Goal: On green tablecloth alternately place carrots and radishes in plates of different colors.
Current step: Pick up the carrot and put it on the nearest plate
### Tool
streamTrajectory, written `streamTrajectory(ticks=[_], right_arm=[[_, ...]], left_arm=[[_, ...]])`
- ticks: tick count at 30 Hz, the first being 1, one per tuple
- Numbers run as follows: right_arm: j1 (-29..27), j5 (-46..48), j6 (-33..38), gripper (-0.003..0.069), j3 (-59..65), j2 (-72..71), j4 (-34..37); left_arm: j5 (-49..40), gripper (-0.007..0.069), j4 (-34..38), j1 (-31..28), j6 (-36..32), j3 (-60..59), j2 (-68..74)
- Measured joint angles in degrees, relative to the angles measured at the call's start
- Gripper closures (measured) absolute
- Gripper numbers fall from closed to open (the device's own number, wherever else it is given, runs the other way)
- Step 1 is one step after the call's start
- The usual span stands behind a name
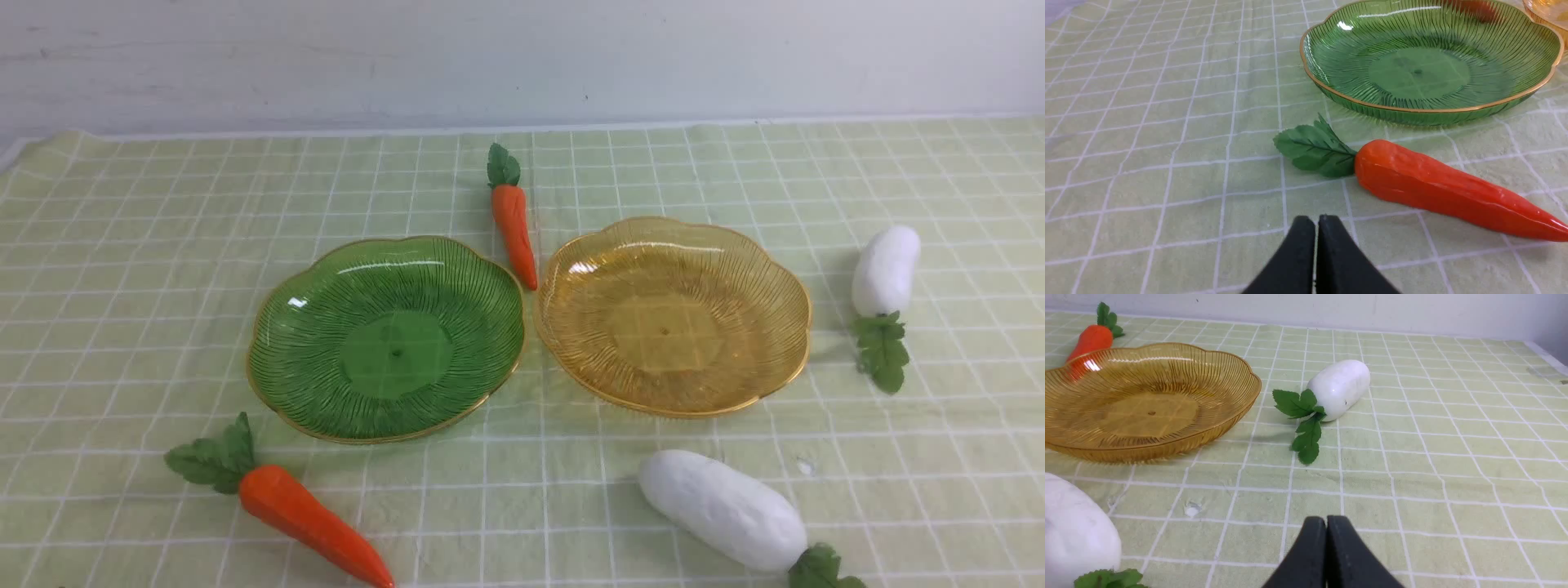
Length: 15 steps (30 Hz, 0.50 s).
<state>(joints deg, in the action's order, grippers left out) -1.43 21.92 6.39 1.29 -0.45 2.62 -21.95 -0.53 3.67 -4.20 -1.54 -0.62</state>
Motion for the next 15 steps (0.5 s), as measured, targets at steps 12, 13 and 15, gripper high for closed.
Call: streamTrajectory(ticks=[12,13,15], right_arm=[[0.00,0.00,0.00,0.0673,0.00,0.00,0.00],[0.00,0.00,0.00,0.0673,0.00,0.00,0.00],[0.00,0.00,0.00,0.0673,0.00,0.00,0.00]], left_arm=[[0.06,0.0632,-1.31,0.00,-0.27,0.00,0.00],[0.43,0.0632,-1.61,0.00,-0.02,0.00,0.00],[1.40,0.0632,-1.09,0.00,0.71,-0.11,0.00]])
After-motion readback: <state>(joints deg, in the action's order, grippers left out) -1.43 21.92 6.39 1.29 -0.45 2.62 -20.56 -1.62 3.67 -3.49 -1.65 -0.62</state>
